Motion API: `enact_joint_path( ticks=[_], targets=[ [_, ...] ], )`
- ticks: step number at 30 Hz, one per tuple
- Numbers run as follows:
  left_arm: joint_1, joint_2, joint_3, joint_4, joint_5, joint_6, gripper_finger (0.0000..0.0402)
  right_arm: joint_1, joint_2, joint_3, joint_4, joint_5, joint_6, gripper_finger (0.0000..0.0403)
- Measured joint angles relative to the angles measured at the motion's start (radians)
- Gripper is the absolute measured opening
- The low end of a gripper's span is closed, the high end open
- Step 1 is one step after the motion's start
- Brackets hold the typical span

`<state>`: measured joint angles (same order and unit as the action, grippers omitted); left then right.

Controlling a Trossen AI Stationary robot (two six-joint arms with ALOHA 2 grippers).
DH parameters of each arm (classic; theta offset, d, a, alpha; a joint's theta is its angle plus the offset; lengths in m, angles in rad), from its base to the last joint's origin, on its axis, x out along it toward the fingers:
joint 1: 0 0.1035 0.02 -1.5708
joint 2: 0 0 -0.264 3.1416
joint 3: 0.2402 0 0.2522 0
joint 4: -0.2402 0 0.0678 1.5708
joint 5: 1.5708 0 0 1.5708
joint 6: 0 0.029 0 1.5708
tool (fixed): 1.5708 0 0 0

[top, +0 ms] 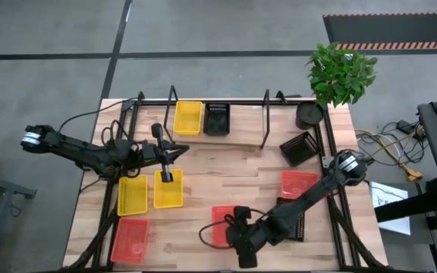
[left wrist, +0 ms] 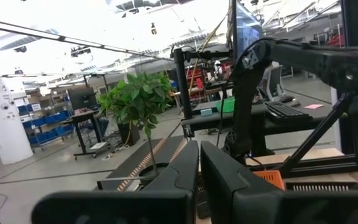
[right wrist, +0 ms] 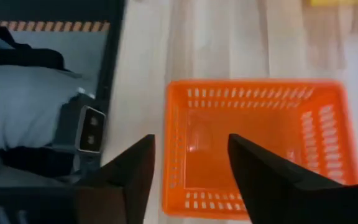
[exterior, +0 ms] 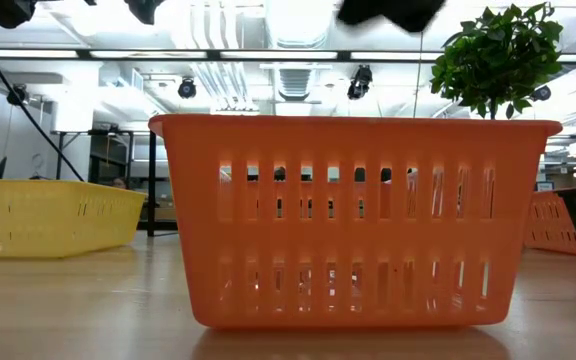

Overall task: Stack baskets on shelf by color
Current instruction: Put the middle orange bin on the shelf

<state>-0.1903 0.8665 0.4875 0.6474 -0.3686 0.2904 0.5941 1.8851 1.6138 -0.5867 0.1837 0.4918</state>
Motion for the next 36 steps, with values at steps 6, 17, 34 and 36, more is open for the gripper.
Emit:
enact_joint_path(
  ticks=[6,17,34,36],
  targets=[
    [-0.009,0.003,-0.004,-0.004,-0.004,-0.031,0.0001,-0.001,0.077,0.000,0.001,-0.004,0.061,0.0223],
    [-0.035,0.002,-0.004,-0.001,-0.003,-0.051,0.0001,-0.001,0.133,0.000,0.016,-0.026,0.068,0.0205],
    [-0.035,0.010,-0.005,-0.004,-0.002,-0.075,0.0001,-0.014,0.081,0.000,-0.028,-0.018,0.067,0.0201],
    [-0.035,0.010,-0.005,-0.003,-0.002,-0.075,0.0001,-0.014,0.067,0.000,-0.026,-0.017,0.067,0.0201]
  ],
)
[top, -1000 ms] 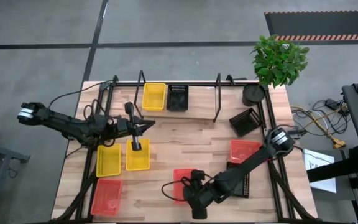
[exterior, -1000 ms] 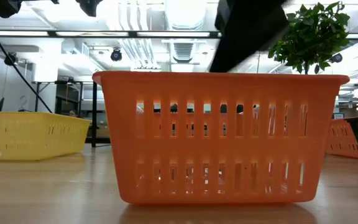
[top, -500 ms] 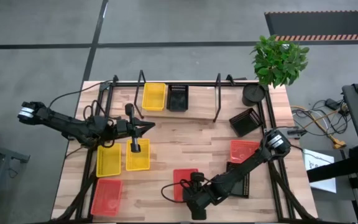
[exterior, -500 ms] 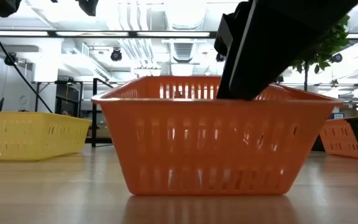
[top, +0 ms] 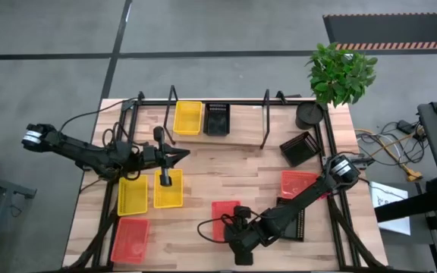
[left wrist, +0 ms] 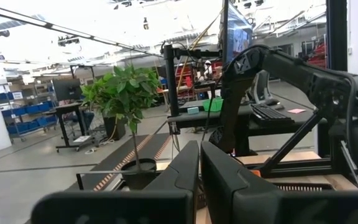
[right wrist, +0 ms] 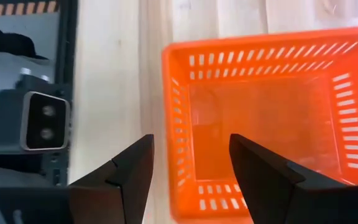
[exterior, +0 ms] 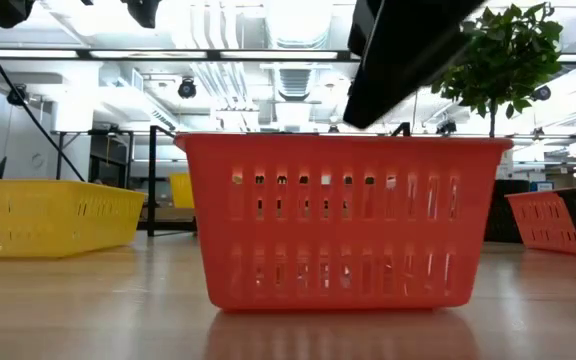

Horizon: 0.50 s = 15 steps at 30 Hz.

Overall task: Stack baskets on shelf by color
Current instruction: Put the middle orange bin on the shelf

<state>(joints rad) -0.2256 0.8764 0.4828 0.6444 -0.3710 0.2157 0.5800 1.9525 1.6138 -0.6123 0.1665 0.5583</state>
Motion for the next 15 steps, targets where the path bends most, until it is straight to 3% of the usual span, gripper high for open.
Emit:
enact_joint_path(
  ticks=[10,15],
  targets=[
    [0.000,0.000,0.000,-0.001,0.000,0.000,0.0001,0.014,0.060,0.000,0.031,0.035,-0.005,0.0197],
    [0.000,0.000,0.000,-0.003,0.000,0.000,0.0001,0.006,0.080,-0.001,0.049,0.016,-0.009,0.0156]
  ],
)
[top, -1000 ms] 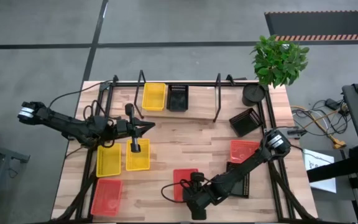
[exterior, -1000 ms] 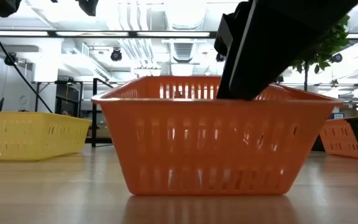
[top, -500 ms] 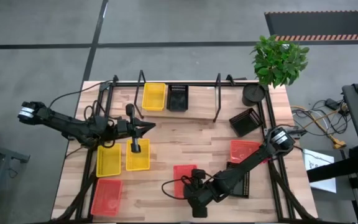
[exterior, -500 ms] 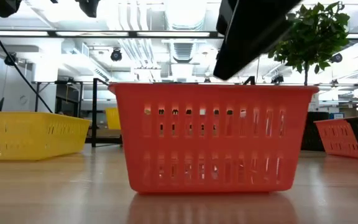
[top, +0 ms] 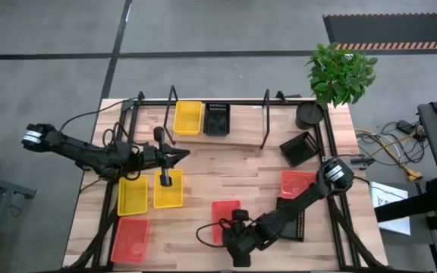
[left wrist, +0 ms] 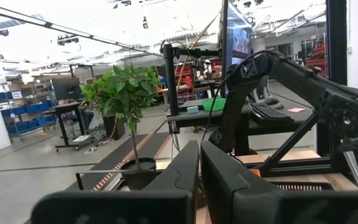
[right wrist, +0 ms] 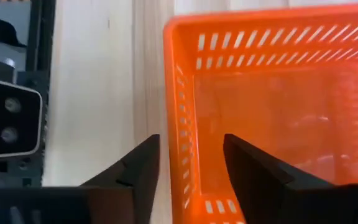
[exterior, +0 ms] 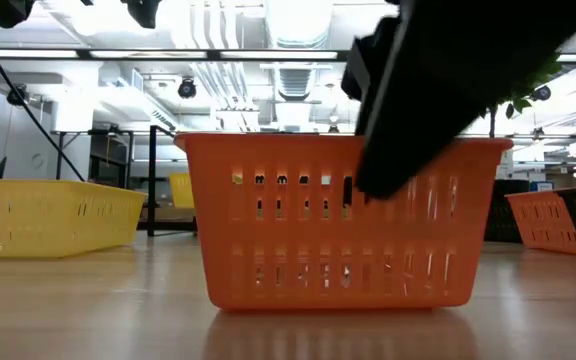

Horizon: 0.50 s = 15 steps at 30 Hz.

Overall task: Stack baskets on shelf by color
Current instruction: Put the middle orange bin on the shelf

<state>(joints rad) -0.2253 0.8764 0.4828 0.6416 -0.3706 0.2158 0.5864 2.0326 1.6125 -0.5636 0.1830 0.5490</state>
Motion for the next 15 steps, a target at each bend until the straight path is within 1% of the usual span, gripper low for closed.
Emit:
enact_joint_path(
  ticks=[2,7,11,15],
  targets=[
    [0.000,0.000,0.000,-0.001,0.000,0.000,0.0001,-0.002,-0.002,0.000,0.008,0.000,-0.002,0.0123],
    [0.001,0.000,0.000,-0.001,0.000,0.000,0.0001,-0.004,-0.005,0.001,0.007,0.000,-0.027,0.0024],
    [0.001,0.000,0.000,-0.001,0.000,0.000,0.0001,-0.009,-0.024,0.001,0.008,0.001,-0.056,0.0014],
    [0.000,0.000,0.000,0.000,0.000,0.000,0.0001,-0.019,-0.067,0.001,-0.030,0.016,-0.131,0.0013]
  ],
)
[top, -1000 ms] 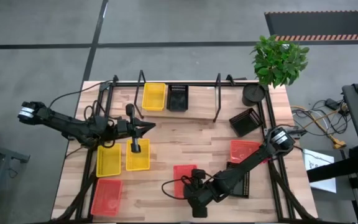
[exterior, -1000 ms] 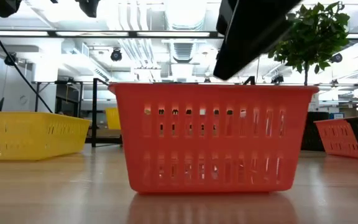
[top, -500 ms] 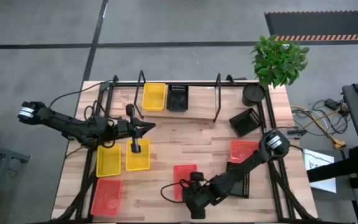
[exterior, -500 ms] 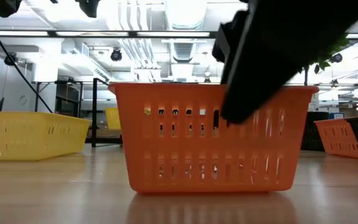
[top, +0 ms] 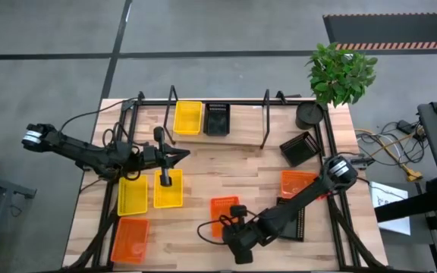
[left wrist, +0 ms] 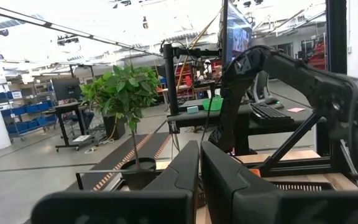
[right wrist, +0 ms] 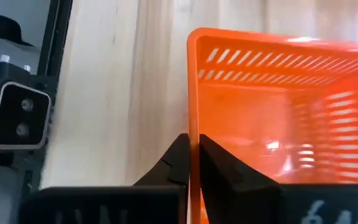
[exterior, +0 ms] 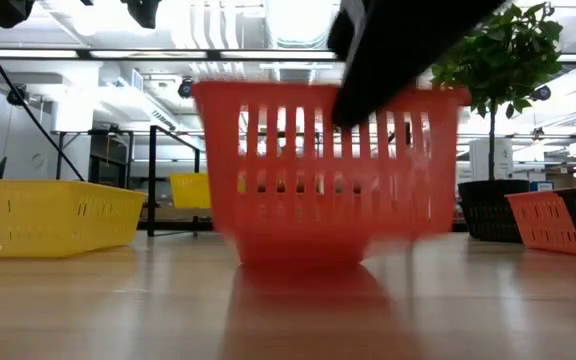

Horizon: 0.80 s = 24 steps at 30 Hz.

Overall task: Stack baskets on shelf by color
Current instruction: Put the middle orange bin on the shelf

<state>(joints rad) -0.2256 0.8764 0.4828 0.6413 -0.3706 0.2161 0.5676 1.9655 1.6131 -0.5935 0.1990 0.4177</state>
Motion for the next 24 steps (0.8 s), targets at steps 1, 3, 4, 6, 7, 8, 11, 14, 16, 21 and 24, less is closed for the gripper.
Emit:
enact_joint_path(
  ticks=[1,3,4,6,7,8,11,14,16,21,24],
  targets=[
    [0.000,0.000,0.000,0.000,0.000,0.000,0.0001,-0.005,-0.017,0.000,-0.008,0.004,-0.023,0.0013],
    [0.000,0.000,0.000,0.000,0.000,0.000,0.0001,-0.015,-0.054,0.000,-0.042,0.012,-0.070,0.0012],
    [0.000,0.000,0.000,0.002,0.000,0.000,0.0001,-0.023,-0.074,0.000,-0.058,0.017,-0.095,0.0012],
    [0.000,0.000,0.000,0.002,0.000,0.000,0.0001,-0.041,-0.111,0.001,-0.089,0.041,-0.145,0.0011],
    [0.000,0.000,0.000,0.003,0.000,0.000,0.0001,-0.051,-0.131,0.001,-0.110,0.054,-0.176,0.0011],
    [0.000,0.000,0.000,0.002,0.000,0.000,0.0001,-0.062,-0.149,0.001,-0.130,0.065,-0.203,0.0011],
    [0.000,0.000,0.000,0.002,0.000,0.000,0.0001,-0.097,-0.199,0.001,-0.178,0.110,-0.291,0.0011],
    [0.000,0.000,0.000,0.001,0.000,-0.001,0.0001,-0.138,-0.243,0.001,-0.212,0.144,-0.379,0.0011],
    [0.000,0.001,0.000,0.001,0.000,-0.001,0.0001,-0.172,-0.268,0.001,-0.232,0.146,-0.434,0.0011],
    [-0.004,0.014,0.000,0.001,0.001,-0.001,0.0001,-0.275,-0.313,0.001,-0.242,0.147,-0.576,0.0011],
    [-0.004,0.019,0.000,0.003,0.001,-0.001,0.0001,-0.343,-0.327,0.001,-0.242,0.145,-0.654,0.0011]
  ],
)
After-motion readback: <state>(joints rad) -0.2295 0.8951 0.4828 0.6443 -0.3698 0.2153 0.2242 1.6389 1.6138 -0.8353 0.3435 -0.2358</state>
